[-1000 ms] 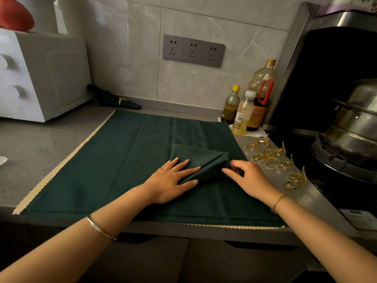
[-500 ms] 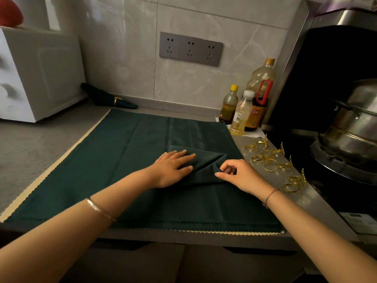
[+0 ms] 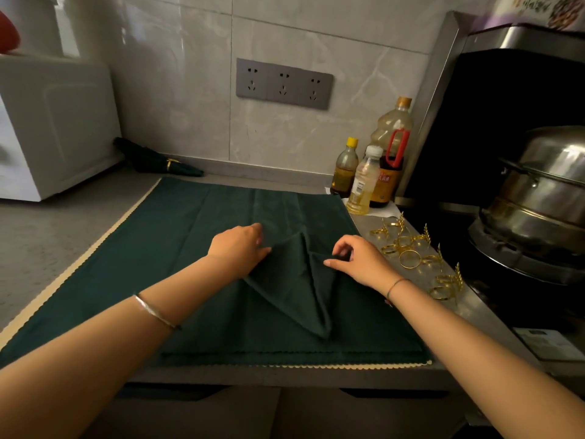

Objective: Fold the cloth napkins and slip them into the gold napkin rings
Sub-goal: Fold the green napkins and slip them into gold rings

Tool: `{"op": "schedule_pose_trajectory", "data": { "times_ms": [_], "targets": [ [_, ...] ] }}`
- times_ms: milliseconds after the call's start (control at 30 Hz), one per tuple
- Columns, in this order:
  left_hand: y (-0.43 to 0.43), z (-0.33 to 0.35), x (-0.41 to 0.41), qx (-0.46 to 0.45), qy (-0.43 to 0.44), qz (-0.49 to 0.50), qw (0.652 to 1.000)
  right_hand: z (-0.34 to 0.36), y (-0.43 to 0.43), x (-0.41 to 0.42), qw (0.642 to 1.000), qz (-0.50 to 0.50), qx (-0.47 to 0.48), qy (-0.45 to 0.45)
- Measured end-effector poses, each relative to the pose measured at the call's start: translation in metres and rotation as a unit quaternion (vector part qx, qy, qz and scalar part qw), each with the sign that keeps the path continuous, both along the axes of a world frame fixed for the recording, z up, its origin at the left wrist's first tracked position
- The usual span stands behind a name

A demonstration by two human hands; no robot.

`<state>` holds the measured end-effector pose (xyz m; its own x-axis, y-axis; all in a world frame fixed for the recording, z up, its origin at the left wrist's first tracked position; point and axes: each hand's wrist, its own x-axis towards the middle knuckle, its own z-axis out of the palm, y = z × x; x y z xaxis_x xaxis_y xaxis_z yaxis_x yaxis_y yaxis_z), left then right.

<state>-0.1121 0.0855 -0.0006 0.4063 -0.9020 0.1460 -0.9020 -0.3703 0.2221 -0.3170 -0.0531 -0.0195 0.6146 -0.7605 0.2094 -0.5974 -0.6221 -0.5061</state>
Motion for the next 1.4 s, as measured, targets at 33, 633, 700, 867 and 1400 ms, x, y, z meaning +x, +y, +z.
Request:
{"op": "schedule_pose_trajectory", "data": {
  "times_ms": [33, 633, 700, 867, 1400],
  "targets": [
    [0.004, 0.0, -0.004, 0.002, 0.018, 0.0, 1.0, 0.0, -0.002, 0.003, 1.0, -0.008, -0.002, -0.002],
    [-0.021, -0.029, -0.047, 0.097, 0.018, -0.204, 0.974, -0.019, 0.008, 0.021, 0.995, -0.013, -0.09, -0.049],
    [-0.021, -0.032, -0.049, 0.093, 0.014, -0.2, 0.975, -0.015, 0.01, 0.017, 0.994, 0.014, -0.097, -0.053],
    [-0.022, -0.033, -0.05, 0.097, 0.007, -0.202, 0.975, -0.013, 0.026, -0.017, 0.994, 0.095, -0.059, -0.014],
    [-0.009, -0.029, -0.037, 0.039, 0.06, -0.263, 0.962, -0.02, 0.065, -0.099, 0.993, 0.115, -0.038, 0.011]
  ]
}}
